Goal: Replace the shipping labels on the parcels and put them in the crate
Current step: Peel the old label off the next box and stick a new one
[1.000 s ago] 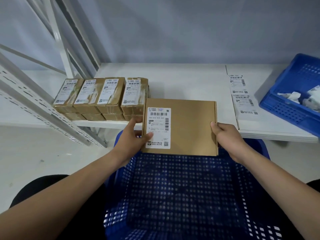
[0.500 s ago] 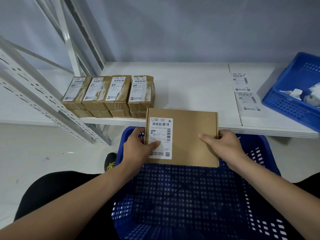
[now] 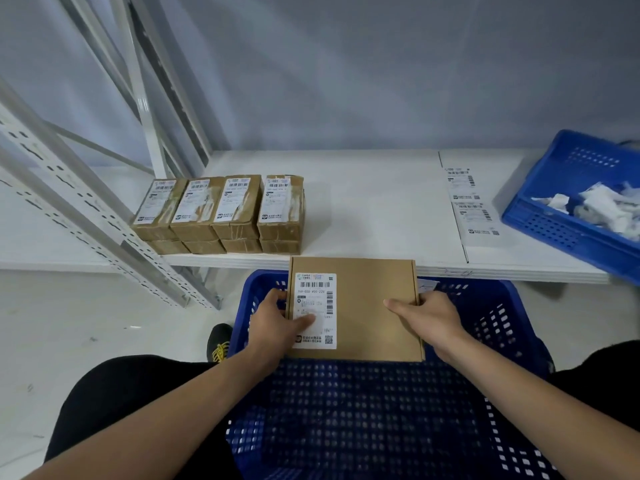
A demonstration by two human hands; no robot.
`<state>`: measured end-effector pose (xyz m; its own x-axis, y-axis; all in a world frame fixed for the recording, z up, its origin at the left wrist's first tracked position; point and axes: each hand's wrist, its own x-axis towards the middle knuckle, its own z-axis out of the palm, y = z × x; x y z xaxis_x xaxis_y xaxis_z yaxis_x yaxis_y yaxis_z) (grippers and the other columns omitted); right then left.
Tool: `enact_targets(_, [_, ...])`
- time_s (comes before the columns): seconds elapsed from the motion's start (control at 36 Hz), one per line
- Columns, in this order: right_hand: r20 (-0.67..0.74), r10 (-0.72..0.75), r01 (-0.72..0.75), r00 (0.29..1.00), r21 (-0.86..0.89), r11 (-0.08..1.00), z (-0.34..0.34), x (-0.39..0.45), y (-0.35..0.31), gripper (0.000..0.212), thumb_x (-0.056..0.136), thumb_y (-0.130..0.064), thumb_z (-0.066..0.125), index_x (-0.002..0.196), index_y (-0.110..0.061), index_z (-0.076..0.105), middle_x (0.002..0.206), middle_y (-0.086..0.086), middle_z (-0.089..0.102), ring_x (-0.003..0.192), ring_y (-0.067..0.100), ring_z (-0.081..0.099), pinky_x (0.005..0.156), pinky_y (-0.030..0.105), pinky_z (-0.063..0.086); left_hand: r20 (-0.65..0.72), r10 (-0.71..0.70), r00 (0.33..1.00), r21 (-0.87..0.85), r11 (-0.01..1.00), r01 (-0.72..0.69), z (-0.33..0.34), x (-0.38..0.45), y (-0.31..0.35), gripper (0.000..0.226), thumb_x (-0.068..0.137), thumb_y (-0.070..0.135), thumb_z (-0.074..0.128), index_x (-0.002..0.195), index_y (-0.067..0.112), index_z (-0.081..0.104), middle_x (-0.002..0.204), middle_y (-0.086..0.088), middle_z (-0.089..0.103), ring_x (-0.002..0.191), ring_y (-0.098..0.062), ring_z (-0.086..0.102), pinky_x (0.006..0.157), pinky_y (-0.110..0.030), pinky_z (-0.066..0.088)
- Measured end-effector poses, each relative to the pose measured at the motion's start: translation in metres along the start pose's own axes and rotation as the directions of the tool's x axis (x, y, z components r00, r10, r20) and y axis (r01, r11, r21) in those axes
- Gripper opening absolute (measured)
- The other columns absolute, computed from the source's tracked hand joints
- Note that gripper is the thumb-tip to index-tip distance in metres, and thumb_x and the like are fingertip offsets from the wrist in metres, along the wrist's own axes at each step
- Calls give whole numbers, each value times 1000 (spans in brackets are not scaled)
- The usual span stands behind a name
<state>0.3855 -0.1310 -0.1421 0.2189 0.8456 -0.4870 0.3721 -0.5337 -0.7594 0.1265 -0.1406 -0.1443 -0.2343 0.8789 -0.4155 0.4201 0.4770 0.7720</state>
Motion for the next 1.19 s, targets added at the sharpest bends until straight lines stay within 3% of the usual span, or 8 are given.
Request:
enact_targets(0.08, [9,25,-25,1000,-18,1000,7,8,12,31,77,-44,84,84,-15,76,82,-2,75,80,14,71,74,32,59,5,-28,1000,38,999,28,3,0,-7,45,81,21,86,115,21,56,104,0,73,85,-16,73,72,-36,63])
enact_targets(0.33, [56,118,-116,991,-38,993,27,31,36,31,77,-40,85,86,-12,73,82,2,74,77,17,69,55,22,47,30,-142,989,91,986,138,24,19,-33,44,83,16,84,114,18,53,112,-6,72,94,-23,73,82,-47,63])
enact_targets(0.44, [57,167,-163,984,-73,984,38,44,54,37,76,-41,85,91,-11,71,89,4,72,82,19,68,64,27,54,20,-176,984,118,978,173,43,28,-49,44,83,19,84,114,19,52,115,-5,71,97,-25,72,83,-47,62])
enact_targets(0.69, [58,264,-251,963,-168,953,63,63,85,45,79,-38,84,96,-9,53,92,4,57,84,20,57,59,30,45,-10,-282,959,77,956,282,73,38,-97,44,82,17,85,117,13,57,116,-9,70,102,-30,70,89,-50,59])
enact_targets(0.81, [60,292,-276,955,-190,942,79,70,98,47,75,-38,87,97,-8,58,98,7,63,88,25,62,71,33,52,-11,-318,948,84,944,318,77,45,-114,38,82,14,84,106,18,54,116,-11,71,100,-31,70,89,-51,60])
enact_targets(0.97, [65,336,-327,939,-128,937,100,87,119,64,65,-42,91,107,-5,62,102,11,68,88,29,68,79,45,61,-36,-343,939,157,926,344,79,63,-123,41,84,17,83,118,10,60,118,-11,70,106,-31,68,92,-47,58])
enact_targets(1.11, [76,343,-338,936,-70,939,112,91,127,39,78,-32,85,93,-8,58,97,9,66,81,22,65,74,38,60,-18,-364,931,202,911,360,86,76,-133,44,83,18,84,119,8,60,121,-12,69,110,-32,67,93,-46,58])
enact_targets(1.19, [97,348,-343,933,-63,937,118,94,138,31,84,-28,81,79,-10,56,86,6,62,73,15,59,57,28,50,-15,-365,931,227,905,359,91,82,-142,47,84,18,83,124,9,60,123,-11,69,111,-30,68,91,-41,57])
